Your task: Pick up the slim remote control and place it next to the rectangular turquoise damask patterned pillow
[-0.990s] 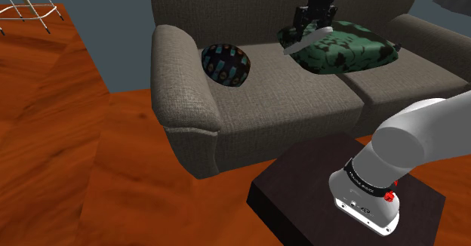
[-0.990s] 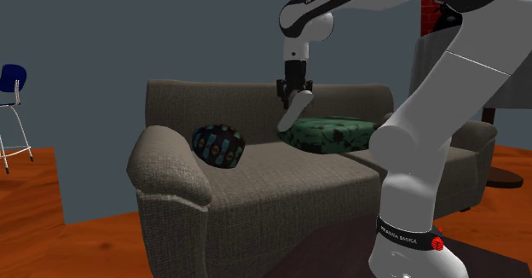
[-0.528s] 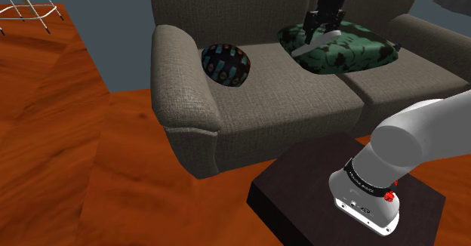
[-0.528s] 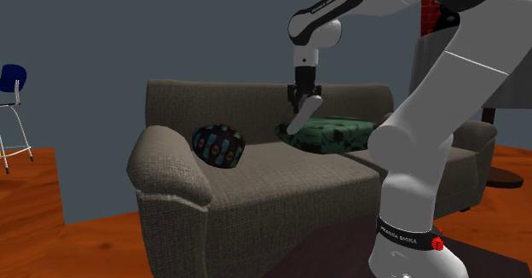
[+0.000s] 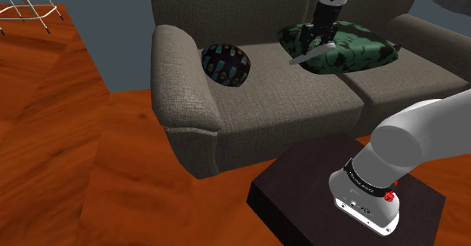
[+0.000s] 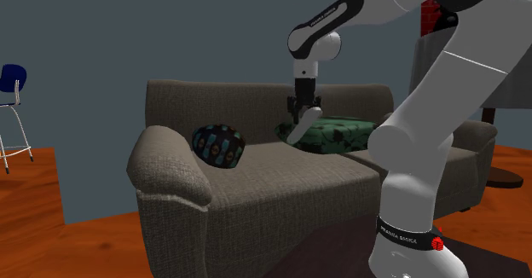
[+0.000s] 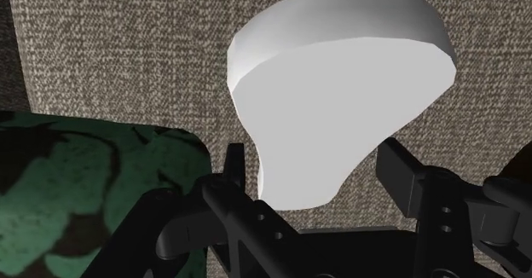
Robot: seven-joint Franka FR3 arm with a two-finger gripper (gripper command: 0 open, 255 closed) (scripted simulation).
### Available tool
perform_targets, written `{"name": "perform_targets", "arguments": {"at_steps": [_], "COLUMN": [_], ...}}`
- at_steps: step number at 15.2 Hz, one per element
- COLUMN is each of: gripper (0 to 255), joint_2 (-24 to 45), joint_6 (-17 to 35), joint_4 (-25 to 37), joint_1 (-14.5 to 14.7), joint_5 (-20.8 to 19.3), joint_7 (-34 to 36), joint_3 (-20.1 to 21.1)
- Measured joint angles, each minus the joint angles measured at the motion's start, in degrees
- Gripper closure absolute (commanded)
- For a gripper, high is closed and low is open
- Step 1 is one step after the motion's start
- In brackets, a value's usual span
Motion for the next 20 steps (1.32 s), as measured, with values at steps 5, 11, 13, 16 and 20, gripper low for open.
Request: {"name": "perform_targets", "arguments": {"at_steps": [5, 11, 13, 16, 20], "gripper": [255, 255, 255, 255, 255], "joint_2": [0.71, 2.18, 2.77, 3.75, 5.70], "joint_6": [4.16, 8.96, 10.84, 13.27, 16.89], "joint_4": [-3.44, -6.78, -8.07, -9.44, -11.18], "joint_1": [-0.12, -0.10, -0.05, -0.08, -0.02], "joint_5": [-0.16, -0.19, -0.17, -0.18, -0.14], "joint_7": [-0.15, -0.11, 0.01, -0.22, -0.12], "joint_3": [-0.29, -0.45, -0.43, -0.61, -0.71]}}
